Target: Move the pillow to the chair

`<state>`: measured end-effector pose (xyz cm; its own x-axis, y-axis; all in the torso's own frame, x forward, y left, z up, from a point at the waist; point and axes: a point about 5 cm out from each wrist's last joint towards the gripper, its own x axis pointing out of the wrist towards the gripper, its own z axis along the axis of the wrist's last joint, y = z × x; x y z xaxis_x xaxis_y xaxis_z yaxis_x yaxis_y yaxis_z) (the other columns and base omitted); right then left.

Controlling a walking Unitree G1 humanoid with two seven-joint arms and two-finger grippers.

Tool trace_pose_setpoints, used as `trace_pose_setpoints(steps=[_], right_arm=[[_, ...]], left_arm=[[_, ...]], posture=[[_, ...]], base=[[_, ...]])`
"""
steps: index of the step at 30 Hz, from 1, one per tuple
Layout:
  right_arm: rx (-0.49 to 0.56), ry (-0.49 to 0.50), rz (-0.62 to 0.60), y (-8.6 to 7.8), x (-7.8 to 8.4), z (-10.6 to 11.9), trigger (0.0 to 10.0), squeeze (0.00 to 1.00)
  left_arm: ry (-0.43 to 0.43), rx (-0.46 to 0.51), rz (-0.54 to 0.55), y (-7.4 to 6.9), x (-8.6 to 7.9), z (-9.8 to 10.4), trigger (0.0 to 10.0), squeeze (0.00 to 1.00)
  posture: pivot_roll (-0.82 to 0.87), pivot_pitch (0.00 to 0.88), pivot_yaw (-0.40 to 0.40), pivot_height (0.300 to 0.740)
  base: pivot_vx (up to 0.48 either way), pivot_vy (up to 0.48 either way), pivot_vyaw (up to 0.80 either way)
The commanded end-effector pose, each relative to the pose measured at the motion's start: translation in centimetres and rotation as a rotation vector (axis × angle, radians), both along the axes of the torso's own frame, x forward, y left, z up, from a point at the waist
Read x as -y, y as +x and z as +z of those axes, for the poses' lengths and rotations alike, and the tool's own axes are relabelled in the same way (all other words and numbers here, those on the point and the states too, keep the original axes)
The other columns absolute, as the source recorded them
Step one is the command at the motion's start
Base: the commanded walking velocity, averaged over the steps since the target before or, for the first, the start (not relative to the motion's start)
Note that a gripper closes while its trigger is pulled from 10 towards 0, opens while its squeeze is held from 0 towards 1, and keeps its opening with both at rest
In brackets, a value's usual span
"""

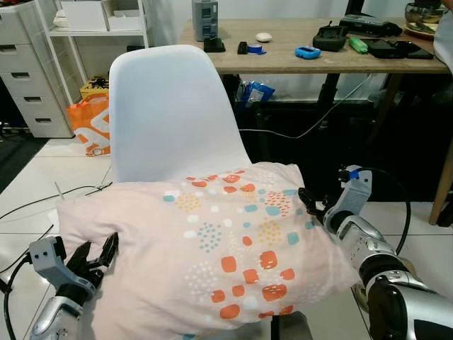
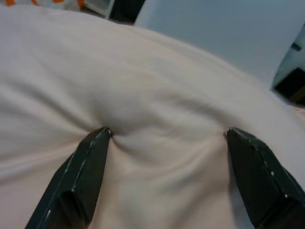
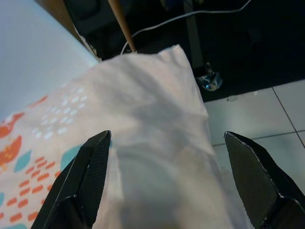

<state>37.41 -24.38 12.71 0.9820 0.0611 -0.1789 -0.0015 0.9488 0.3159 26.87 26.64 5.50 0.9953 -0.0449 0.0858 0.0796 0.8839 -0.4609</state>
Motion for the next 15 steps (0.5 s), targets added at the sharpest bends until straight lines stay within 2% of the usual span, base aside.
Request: trace_pose_setpoints(steps=[1,2,7,13,14,15], right_arm=[[0.080,0.023,-0.018,0.4,0.4,1.5,10.0,0.00],[0.143,0.003,-0.043,0.7,0.9,2.9,10.0,0.00],[0.221,-0.046,-0.093,1.1,2.0,5.1,10.0,0.00],[0.274,-0.019,-0.046,1.5,1.4,6.2,10.0,0.00],[0.288,-0.017,0.001,1.7,0.7,6.6,10.0,0.00],[0.288,-0.017,0.001,1.7,0.7,6.6,10.0,0.00]], left_arm=[[-0.042,0.019,0.017,-0.2,-0.2,0.1,10.0,0.00],[-0.087,0.058,0.080,-0.2,-1.0,0.7,10.0,0.00],[-0.139,0.103,0.160,-0.1,-2.1,1.6,10.0,0.00],[-0.148,0.126,0.209,0.0,-2.9,2.4,10.0,0.00],[-0.144,0.148,0.213,0.2,-3.0,3.1,10.0,0.00],[-0.144,0.148,0.213,0.2,-3.0,3.1,10.0,0.00]], posture=[[-0.08,0.092,-0.025,0.427],[-0.08,0.094,-0.024,0.427],[-0.09,0.098,-0.026,0.427],[-0.09,0.099,-0.028,0.427],[-0.08,0.098,-0.030,0.436],[-0.08,0.098,-0.030,0.436]], base=[[0.000,0.000,0.00],[0.000,0.000,0.00],[0.000,0.000,0.00],[0.000,0.000,0.00],[0.000,0.000,0.00],[0.000,0.000,0.00]])
